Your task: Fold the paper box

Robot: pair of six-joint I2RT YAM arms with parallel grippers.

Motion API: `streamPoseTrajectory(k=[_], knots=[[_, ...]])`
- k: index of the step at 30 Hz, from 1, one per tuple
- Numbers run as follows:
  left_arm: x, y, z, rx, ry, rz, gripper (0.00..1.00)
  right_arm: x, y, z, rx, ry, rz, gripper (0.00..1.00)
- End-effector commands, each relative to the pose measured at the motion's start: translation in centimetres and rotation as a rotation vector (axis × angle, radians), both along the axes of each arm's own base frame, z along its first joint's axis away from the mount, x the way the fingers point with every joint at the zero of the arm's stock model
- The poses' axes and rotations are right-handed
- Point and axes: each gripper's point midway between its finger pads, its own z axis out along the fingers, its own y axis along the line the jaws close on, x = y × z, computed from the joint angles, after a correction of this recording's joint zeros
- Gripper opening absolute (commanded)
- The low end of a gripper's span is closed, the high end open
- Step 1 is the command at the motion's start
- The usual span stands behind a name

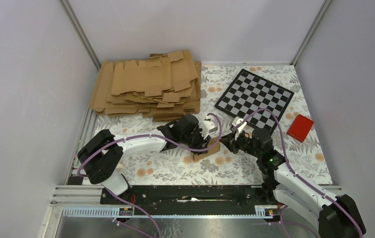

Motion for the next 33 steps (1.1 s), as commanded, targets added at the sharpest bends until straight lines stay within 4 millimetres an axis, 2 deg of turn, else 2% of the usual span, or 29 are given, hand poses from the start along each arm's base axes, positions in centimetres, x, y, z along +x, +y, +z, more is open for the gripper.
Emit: streamPoseTrajectory(k=[1, 16, 25, 29, 33], knots=[[-1.0, -1.7, 2.4, -0.102, -0.017, -0.09, 0.26, 0.8, 0.7, 2.3, 0.062, -0.068, 0.006, 0.24], [-1.6, -1.9, 2.4, -0.114, 0.008, -0.123, 0.26, 1.0, 1.6, 2.8, 0.11, -0.038, 0.018, 0.25], [-1.3, -1.8, 2.5, -0.109, -0.009, -0.104, 0.25, 0.7, 1.7, 2.5, 0.099, -0.002, 0.032, 0.29], [-1.2, -1.6, 2.6, -0.11, -0.017, -0.097, 0.25, 0.5, 1.5, 1.9, 0.062, 0.0, 0.043, 0.37], [-1.4, -1.6, 3.0, -0.124, -0.024, -0.103, 0.25, 0.5, 1.5, 1.5, 0.037, -0.011, 0.056, 0.38]])
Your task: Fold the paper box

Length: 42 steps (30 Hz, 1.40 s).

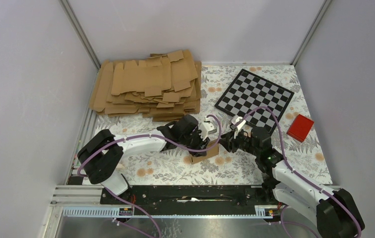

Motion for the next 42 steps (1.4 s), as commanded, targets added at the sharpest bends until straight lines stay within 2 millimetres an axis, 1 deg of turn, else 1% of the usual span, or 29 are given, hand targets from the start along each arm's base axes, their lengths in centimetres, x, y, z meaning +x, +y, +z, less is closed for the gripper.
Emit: streamPoseTrajectory(k=[1, 7, 11, 12, 13, 17, 20, 22, 27, 29, 34, 40, 42], knots=[[-0.5, -2.4, 3.8, -0.16, -0.068, -0.087, 0.25, 0.1, 1.0, 1.5, 0.001, -0.059, 0.07, 0.38], [-0.8, -2.4, 4.4, -0.184, -0.07, -0.103, 0.25, -0.5, 1.6, 1.5, -0.009, -0.086, 0.118, 0.41], [-1.4, -2.5, 4.8, -0.204, -0.057, -0.131, 0.25, -1.2, 2.4, 2.5, 0.037, -0.126, 0.173, 0.42], [-1.5, -2.6, 4.8, -0.206, -0.051, -0.138, 0.25, -1.3, 2.6, 2.6, 0.043, -0.13, 0.188, 0.4], [-1.6, -2.6, 4.8, -0.208, -0.049, -0.14, 0.25, -1.5, 2.8, 2.6, 0.044, -0.13, 0.199, 0.37], [-1.8, -2.5, 5.0, -0.214, -0.046, -0.148, 0.25, -1.5, 3.0, 2.6, 0.037, -0.12, 0.21, 0.27], [-1.4, -2.4, 4.7, -0.201, -0.057, -0.128, 0.25, -1.5, 3.0, 2.8, 0.042, -0.114, 0.208, 0.17], [-0.9, -2.4, 4.3, -0.183, -0.067, -0.104, 0.25, -1.4, 3.0, 3.1, 0.05, -0.105, 0.195, 0.16], [0.3, -2.2, 3.4, -0.137, -0.085, -0.054, 0.25, -1.1, 3.3, 3.9, 0.098, -0.017, 0.149, 0.14], [0.4, -2.2, 3.2, -0.13, -0.089, -0.048, 0.25, -0.8, 3.5, 4.0, 0.108, 0.031, 0.127, 0.12], [1.3, -1.9, 2.7, -0.101, -0.111, -0.007, 0.25, -0.3, 4.0, 4.4, 0.161, 0.144, 0.072, 0.14], [2.3, -1.6, 2.0, -0.065, -0.129, 0.043, 0.24, 0.2, 4.4, 3.5, 0.184, 0.28, 0.009, 0.15], [2.6, -1.5, 1.9, -0.057, -0.134, 0.062, 0.24, 0.3, 4.5, 3.1, 0.192, 0.318, -0.013, 0.2]])
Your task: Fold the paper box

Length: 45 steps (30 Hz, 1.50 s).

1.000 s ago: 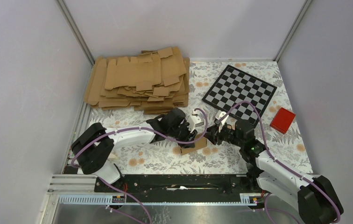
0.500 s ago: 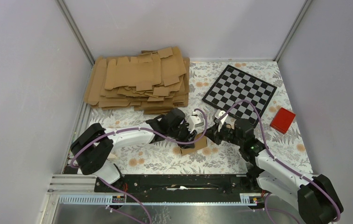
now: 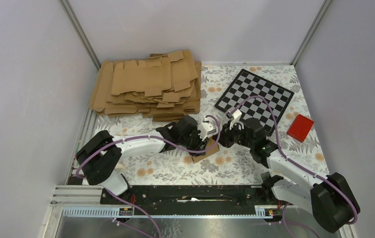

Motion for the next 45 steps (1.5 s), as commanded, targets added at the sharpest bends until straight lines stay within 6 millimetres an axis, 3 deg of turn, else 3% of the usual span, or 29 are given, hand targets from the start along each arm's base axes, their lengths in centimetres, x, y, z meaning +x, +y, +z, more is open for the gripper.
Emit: streamPoseTrajectory(k=[1, 10, 14, 17, 22, 27, 30, 35, 39, 45], knots=[[2.4, -1.9, 1.9, -0.058, -0.104, 0.044, 0.24, -0.1, 2.1, 2.6, 0.111, 0.076, 0.002, 0.22], [3.1, -1.8, 1.6, -0.038, -0.114, 0.079, 0.22, 0.2, 2.2, 1.6, 0.097, 0.149, -0.034, 0.24], [3.2, -1.8, 1.5, -0.036, -0.114, 0.08, 0.22, 0.3, 1.9, 1.3, 0.073, 0.148, -0.044, 0.37], [3.2, -1.7, 1.5, -0.036, -0.115, 0.081, 0.22, 0.6, 1.4, 1.6, 0.052, 0.103, -0.058, 0.39], [3.2, -1.7, 1.5, -0.035, -0.115, 0.082, 0.22, 0.7, 0.8, 1.9, 0.006, 0.061, -0.054, 0.28], [3.2, -1.8, 1.5, -0.036, -0.115, 0.081, 0.22, 0.7, 0.6, 1.8, -0.022, 0.066, -0.052, 0.39], [3.2, -1.8, 1.5, -0.035, -0.115, 0.082, 0.22, 0.7, 0.3, 2.0, -0.023, 0.046, -0.057, 0.51], [3.2, -1.8, 1.5, -0.037, -0.114, 0.08, 0.22, 0.9, 0.0, 2.4, -0.03, 0.013, -0.068, 0.55], [3.2, -1.8, 1.5, -0.034, -0.116, 0.081, 0.22, 1.1, -0.2, 2.5, -0.046, 0.018, -0.076, 0.54], [3.2, -1.8, 1.6, -0.037, -0.117, 0.08, 0.22, 0.7, -0.3, 2.2, -0.091, 0.023, -0.042, 0.36]])
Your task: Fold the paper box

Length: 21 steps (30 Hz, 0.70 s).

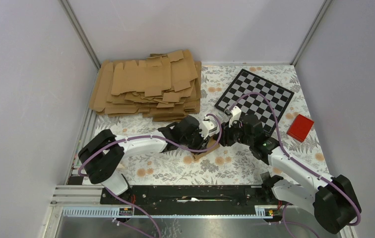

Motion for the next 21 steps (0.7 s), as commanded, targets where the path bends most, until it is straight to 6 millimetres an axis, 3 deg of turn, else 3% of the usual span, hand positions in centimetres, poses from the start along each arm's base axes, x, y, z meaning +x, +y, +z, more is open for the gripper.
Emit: streamPoseTrajectory(k=[1, 5, 15, 19, 21], knots=[[1.5, -1.5, 1.9, -0.054, -0.071, 0.0, 0.22, 0.4, 0.6, 1.9, -0.01, -0.047, 0.038, 0.34], [1.5, -1.5, 1.8, -0.053, -0.07, -0.001, 0.22, 0.2, 1.1, 2.0, 0.004, -0.024, 0.064, 0.22], [1.6, -1.4, 2.0, -0.053, -0.076, 0.006, 0.22, 0.1, 1.1, 1.2, -0.015, -0.012, 0.072, 0.17], [2.1, -1.2, 1.8, -0.041, -0.089, 0.025, 0.22, 0.1, 0.4, 0.4, -0.06, -0.001, 0.058, 0.18], [2.1, -0.7, 1.2, -0.008, -0.084, 0.037, 0.22, 0.1, 0.2, 0.0, -0.073, 0.007, 0.052, 0.29]])
